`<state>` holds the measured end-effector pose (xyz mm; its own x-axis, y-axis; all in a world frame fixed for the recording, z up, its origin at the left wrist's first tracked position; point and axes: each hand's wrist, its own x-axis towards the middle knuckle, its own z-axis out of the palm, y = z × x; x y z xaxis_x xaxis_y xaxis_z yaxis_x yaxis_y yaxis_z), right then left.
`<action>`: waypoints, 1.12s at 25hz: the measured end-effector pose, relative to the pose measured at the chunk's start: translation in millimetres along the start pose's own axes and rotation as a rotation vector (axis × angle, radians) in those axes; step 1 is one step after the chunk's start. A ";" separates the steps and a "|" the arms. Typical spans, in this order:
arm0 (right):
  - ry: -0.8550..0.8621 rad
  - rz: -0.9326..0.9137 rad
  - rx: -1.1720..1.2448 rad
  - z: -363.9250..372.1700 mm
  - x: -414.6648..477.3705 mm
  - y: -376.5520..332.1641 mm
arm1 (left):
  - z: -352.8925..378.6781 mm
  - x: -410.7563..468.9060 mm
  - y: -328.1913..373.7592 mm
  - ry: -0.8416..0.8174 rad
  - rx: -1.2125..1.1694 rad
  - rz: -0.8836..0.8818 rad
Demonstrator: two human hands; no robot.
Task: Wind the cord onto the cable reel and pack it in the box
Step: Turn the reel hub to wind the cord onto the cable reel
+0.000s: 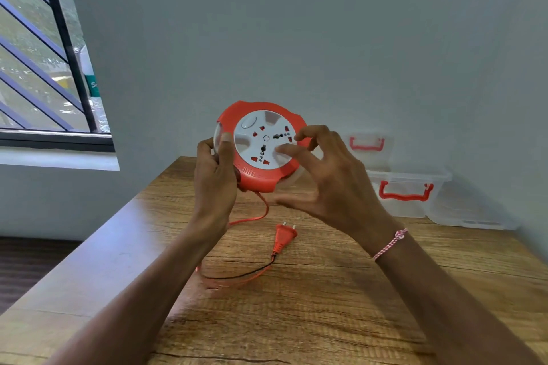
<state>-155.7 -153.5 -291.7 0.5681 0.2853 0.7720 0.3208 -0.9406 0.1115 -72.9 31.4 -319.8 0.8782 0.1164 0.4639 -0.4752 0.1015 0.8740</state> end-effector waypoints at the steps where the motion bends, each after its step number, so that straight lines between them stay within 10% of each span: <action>1: -0.014 0.014 -0.031 4.3 -0.9 -7.1 | 1.4 -1.3 -1.0 -0.001 -0.024 -0.011; 28: 0.098 0.151 0.207 20.1 -8.6 -16.9 | 6.9 -7.1 0.3 -0.059 -0.188 -0.187</action>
<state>-150.8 -136.4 -312.8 0.5485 0.1160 0.8280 0.3916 -0.9107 -0.1318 -78.9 23.8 -321.8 0.9508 0.0207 0.3091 -0.3009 0.2980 0.9059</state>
